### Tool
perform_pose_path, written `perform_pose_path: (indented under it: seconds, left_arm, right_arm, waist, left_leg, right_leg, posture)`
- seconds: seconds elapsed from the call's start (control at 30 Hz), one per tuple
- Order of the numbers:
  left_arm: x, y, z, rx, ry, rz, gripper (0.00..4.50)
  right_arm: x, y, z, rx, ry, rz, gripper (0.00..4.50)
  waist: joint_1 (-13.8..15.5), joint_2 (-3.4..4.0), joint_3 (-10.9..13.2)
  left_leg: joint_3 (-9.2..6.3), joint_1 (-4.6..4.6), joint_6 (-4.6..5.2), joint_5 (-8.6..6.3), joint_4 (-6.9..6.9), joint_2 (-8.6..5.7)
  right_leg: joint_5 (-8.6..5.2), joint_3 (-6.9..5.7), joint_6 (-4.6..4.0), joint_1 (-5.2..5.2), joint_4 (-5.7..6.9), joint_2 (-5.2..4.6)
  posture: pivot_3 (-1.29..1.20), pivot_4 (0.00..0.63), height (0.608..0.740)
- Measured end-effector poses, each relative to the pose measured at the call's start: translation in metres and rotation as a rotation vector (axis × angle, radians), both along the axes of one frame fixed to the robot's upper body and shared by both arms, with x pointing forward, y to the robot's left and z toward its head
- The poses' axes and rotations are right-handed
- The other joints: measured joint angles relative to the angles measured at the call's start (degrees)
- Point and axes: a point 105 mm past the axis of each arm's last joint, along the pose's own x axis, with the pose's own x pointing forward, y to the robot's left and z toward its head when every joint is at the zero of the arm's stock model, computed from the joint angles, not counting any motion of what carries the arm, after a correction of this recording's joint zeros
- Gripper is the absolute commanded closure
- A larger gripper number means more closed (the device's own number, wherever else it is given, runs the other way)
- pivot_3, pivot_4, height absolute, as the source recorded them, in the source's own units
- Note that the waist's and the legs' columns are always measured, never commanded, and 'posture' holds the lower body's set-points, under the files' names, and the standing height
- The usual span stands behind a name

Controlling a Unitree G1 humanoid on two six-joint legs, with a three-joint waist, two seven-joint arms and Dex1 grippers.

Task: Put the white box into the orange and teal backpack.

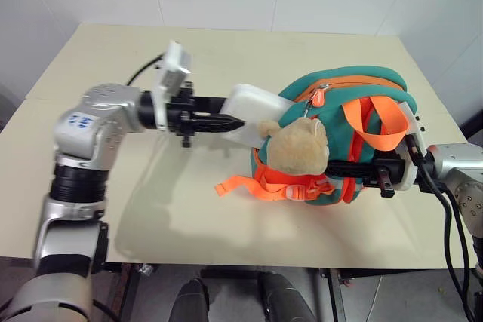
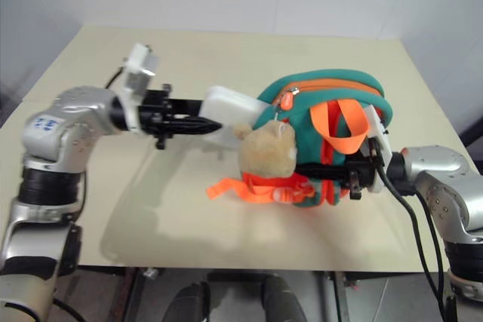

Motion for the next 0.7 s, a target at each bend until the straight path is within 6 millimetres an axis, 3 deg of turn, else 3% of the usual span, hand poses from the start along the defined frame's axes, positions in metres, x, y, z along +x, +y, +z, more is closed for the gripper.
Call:
perform_pose_path:
  seconds: [0.13,0.4,0.7]
  left_arm:
    - [0.005,-0.033,-0.007,-0.026,0.022,0.009,3.18]
    - [0.007,-0.053,-0.013,0.005,0.050,0.006,3.18]
    - [0.005,-0.047,-0.016,0.126,0.098,0.000,0.39]
  right_arm:
    - [0.001,0.001,-0.001,0.005,0.000,-0.002,4.50]
    - [0.002,-0.001,-0.003,0.004,0.002,-0.023,4.50]
    - [0.002,0.000,-0.006,0.015,0.003,-0.036,4.50]
  waist:
    - [-0.03,0.00,0.00]
    - [0.01,0.01,0.00]
    - [-0.20,0.04,-0.02]
  left_leg:
    - [0.01,0.00,0.01,0.00,0.09,-0.02]
    - [0.01,0.02,0.05,0.03,0.12,-0.05]
    - [-0.01,0.06,0.05,0.03,0.09,-0.06]
  right_leg:
    - [0.08,0.08,0.10,0.02,0.01,0.03]
    - [0.12,0.15,0.17,0.08,-0.02,0.04]
    - [0.13,0.15,0.18,0.14,-0.07,0.05]
  posture:
    - [0.00,0.150,0.740]
    - [0.00,0.150,0.740]
    - [0.00,0.150,0.740]
